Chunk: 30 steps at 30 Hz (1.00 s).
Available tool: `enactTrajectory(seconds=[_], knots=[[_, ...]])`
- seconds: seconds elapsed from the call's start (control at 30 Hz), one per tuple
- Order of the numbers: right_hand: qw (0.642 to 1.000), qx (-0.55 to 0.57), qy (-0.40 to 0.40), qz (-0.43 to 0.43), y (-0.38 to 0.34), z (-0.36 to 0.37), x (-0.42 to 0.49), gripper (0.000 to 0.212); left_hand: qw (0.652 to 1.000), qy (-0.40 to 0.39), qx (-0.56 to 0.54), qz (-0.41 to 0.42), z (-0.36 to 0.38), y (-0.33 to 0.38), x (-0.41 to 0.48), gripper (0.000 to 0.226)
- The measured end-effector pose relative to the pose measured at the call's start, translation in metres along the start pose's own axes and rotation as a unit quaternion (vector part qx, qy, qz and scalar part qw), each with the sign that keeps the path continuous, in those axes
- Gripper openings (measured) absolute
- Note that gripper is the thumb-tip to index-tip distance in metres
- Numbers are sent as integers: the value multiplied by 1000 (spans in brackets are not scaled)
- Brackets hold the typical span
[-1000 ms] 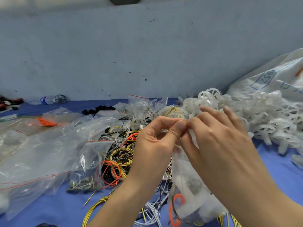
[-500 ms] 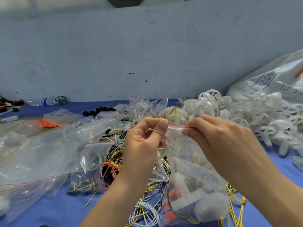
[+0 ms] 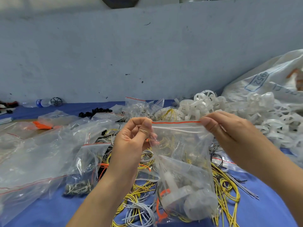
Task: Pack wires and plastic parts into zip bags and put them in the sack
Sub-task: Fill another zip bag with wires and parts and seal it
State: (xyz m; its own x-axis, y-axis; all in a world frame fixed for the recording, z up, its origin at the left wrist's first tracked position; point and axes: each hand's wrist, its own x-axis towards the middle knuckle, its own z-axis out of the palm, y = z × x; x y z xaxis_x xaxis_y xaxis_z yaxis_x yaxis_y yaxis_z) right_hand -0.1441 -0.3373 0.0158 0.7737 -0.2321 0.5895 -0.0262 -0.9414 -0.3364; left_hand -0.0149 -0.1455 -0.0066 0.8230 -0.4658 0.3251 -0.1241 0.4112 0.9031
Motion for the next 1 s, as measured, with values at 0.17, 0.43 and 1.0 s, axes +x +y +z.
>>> enactTrajectory(seconds=[0.17,0.43,1.0], knots=[[919,363,-24,151,30,13,-1,29,999,-2,-29,-25,-5,-5,3,13],[835,512,10,201,25,17,0,30,997,64,-18,-31,-10,-10,8,12],[806,550,67,211,4,29,-1,19,875,-112,427,197,18,27,31,19]])
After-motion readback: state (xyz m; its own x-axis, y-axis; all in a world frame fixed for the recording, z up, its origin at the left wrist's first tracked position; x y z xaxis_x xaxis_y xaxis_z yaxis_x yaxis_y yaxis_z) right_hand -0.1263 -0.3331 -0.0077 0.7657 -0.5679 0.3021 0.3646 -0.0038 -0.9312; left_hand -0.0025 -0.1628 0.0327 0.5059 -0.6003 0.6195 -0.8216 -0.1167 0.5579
